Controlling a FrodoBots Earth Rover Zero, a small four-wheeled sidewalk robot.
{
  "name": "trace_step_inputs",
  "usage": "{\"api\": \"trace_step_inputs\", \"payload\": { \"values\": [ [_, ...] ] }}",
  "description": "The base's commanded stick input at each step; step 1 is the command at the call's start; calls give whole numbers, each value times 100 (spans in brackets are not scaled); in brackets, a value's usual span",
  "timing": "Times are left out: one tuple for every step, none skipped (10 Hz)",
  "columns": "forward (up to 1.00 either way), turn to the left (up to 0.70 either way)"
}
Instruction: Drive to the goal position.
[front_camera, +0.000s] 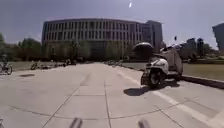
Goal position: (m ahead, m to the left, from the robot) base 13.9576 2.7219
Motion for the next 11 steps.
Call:
{"api": "trace_step_inputs", "payload": {
  "values": [
    [100,0],
    [100,5],
    [100,40],
    [100,34],
    [100,0],
    [100,0],
    [100,0],
    [100,0],
    [100,0],
    [100,0],
    [100,0]
  ]
}}
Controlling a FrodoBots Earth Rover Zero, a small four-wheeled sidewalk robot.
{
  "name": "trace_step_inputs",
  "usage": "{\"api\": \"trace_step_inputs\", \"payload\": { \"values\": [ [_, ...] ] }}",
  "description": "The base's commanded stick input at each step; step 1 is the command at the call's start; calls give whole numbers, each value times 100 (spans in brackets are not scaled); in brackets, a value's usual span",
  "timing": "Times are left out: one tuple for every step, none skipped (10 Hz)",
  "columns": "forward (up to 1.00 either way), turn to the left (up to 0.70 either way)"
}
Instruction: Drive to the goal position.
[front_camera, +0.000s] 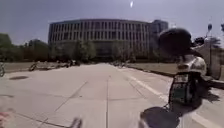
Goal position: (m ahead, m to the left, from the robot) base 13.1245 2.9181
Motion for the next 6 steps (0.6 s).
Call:
{"api": "trace_step_inputs", "payload": {
  "values": [
    [100,0],
    [100,0],
    [100,0],
    [100,0],
    [100,0],
    [100,0]
  ]
}}
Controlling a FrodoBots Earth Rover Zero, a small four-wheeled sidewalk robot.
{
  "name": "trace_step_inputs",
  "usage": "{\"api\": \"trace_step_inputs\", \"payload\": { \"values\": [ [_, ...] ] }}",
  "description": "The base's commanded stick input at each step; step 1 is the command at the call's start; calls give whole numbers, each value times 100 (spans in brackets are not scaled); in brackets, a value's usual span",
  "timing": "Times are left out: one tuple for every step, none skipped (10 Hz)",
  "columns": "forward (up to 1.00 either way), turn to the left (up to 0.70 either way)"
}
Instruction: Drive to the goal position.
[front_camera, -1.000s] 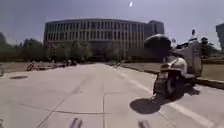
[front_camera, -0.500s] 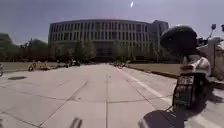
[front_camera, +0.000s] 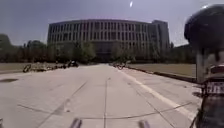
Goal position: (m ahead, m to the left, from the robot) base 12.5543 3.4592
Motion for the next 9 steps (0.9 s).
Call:
{"api": "trace_step_inputs", "payload": {
  "values": [
    [100,0],
    [100,0],
    [100,0],
    [100,0],
    [100,0],
    [100,0],
    [100,0],
    [100,0],
    [100,0]
  ]
}}
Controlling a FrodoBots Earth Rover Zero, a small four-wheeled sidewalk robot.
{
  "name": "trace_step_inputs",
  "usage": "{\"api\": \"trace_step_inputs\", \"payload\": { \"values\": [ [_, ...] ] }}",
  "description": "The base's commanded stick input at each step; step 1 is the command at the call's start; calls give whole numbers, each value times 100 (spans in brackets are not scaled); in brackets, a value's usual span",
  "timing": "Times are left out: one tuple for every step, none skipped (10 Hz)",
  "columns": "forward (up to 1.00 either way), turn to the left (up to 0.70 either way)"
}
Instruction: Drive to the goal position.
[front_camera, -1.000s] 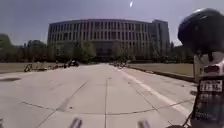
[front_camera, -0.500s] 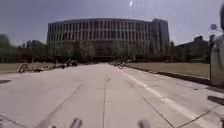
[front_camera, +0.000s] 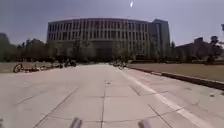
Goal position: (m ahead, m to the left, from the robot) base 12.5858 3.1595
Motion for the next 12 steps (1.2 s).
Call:
{"api": "trace_step_inputs", "payload": {
  "values": [
    [100,0],
    [100,0],
    [100,0],
    [100,0],
    [100,0],
    [100,20],
    [100,40],
    [100,40],
    [100,40],
    [100,40],
    [100,20],
    [100,0]
  ]
}}
